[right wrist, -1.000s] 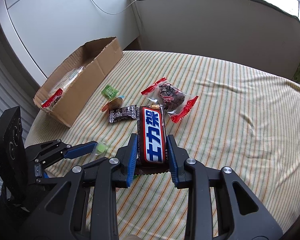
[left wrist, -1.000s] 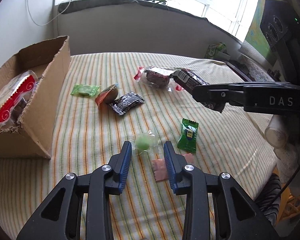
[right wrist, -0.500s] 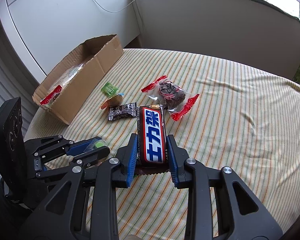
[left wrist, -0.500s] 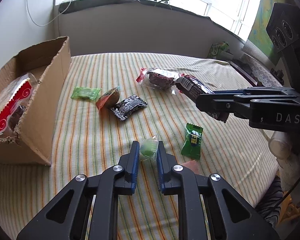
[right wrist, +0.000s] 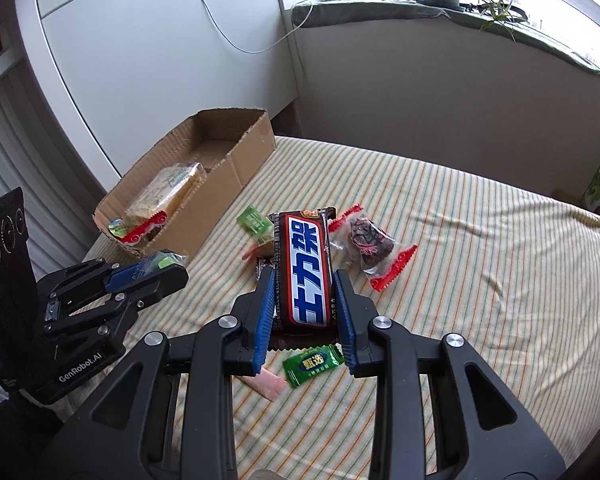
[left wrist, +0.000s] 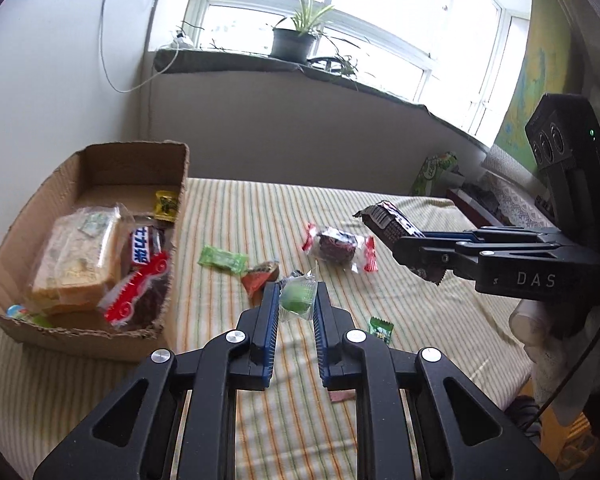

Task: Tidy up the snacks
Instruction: 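Carry the chocolate bar with the right tool while the left tool carries the green candy into the box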

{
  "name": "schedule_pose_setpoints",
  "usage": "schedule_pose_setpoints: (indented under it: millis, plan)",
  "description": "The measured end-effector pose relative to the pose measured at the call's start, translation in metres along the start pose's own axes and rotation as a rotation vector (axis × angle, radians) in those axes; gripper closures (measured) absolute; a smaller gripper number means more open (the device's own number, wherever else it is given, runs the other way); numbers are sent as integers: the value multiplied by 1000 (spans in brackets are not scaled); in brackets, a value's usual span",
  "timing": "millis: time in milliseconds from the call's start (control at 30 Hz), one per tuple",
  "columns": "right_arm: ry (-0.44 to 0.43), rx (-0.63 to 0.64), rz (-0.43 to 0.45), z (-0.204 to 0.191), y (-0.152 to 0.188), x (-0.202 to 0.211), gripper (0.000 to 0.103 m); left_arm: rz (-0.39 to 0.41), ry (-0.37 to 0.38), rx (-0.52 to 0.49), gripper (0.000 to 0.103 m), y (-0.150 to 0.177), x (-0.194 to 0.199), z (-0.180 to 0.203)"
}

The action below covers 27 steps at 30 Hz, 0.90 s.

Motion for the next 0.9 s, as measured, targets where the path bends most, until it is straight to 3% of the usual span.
schedule_pose_setpoints:
  millis: [200, 367, 533, 900]
  plan:
    - [-11, 55, 23, -27, -26, 1, 73, 114, -48, 96, 88, -31, 32, -44]
    - [-33, 81, 34, -50, -49, -8, 73, 176, -148, 181, 88, -48, 43, -92]
    - [-54, 98, 32, -70, -71, -26, 73, 190, -183, 257, 88, -68, 37, -126]
    - [-51, 110, -25, -97, -103, -90, 73, 124, -248, 284, 88, -76, 4, -149]
Point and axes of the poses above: each gripper's, at about its wrist camera, not at the fingertips, and x roughly against the way its jaws point, z to its right, y to its underside, the point moved 5 cm from there along -x, roughly the way its jaws point, and after that the axes turned 3 degrees about -z, right-handed, at the moved point
